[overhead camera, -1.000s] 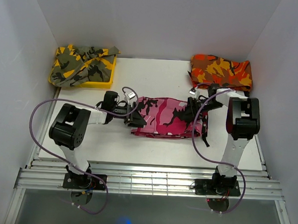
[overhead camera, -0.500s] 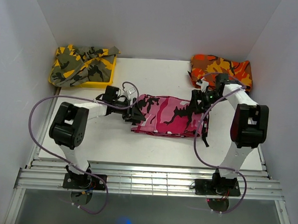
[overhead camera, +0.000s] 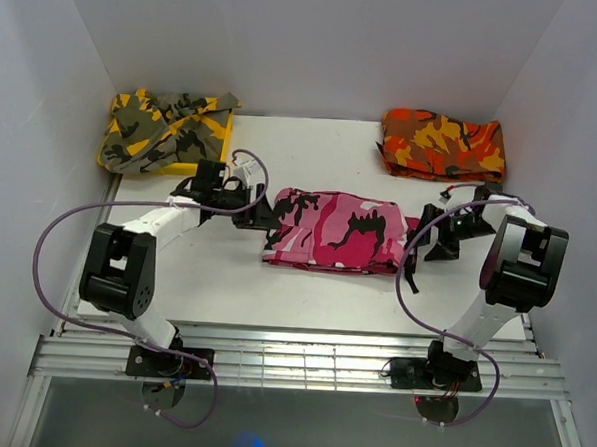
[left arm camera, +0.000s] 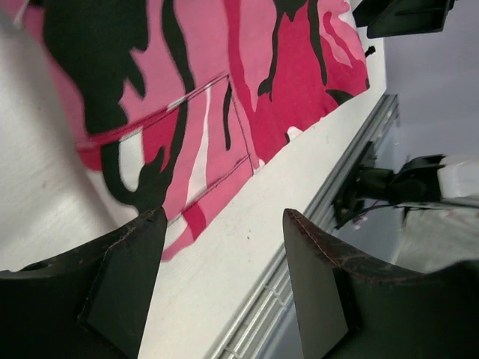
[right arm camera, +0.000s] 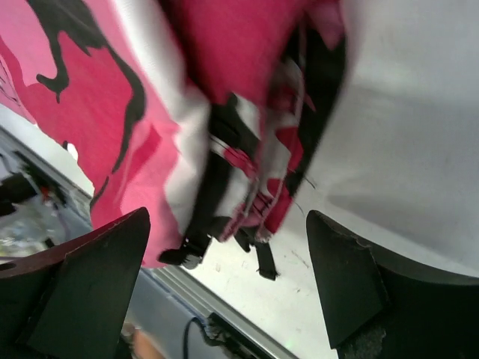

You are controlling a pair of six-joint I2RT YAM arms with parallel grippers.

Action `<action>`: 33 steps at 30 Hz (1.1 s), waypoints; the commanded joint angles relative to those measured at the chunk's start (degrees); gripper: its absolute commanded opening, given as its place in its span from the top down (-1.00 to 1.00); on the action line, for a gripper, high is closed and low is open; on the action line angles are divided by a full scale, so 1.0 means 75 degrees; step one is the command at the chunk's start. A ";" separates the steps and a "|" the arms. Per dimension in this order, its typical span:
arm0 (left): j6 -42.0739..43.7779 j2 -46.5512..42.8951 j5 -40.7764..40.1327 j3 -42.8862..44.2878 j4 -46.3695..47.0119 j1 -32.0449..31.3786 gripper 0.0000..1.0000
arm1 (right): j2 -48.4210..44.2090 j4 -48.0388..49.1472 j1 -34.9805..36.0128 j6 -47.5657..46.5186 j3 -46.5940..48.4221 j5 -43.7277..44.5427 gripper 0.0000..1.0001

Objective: Fold and stack the trousers
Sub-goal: Fold the trousers, then neatly place the folded trousers to the corner

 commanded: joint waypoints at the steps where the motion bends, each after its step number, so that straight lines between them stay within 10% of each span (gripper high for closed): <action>1: 0.0978 0.0009 -0.0470 0.1075 0.0116 -0.1004 -0.50 | -0.0441 0.0775 -0.0546 0.0736 -0.0748 -0.0993 -0.80; 10: 0.3099 0.1603 -0.2214 0.3467 -0.0928 -0.2036 -0.65 | 0.0610 0.1701 -0.0160 0.1182 -0.0868 -0.0476 -0.91; 14: 0.4517 0.1173 -0.3319 0.2861 -0.0356 -0.2938 -0.80 | 0.0883 0.1783 0.0016 0.1322 -0.0306 -0.1563 0.20; 18: 0.5783 0.0702 -0.4644 0.1457 0.1374 -0.4132 -0.93 | 0.0556 0.1842 0.0028 0.1533 -0.0153 -0.2397 0.84; 33: 0.6419 0.3139 -0.6041 0.2530 0.3476 -0.5881 -0.96 | 0.0613 0.1760 0.0215 0.2201 -0.0223 -0.3594 0.85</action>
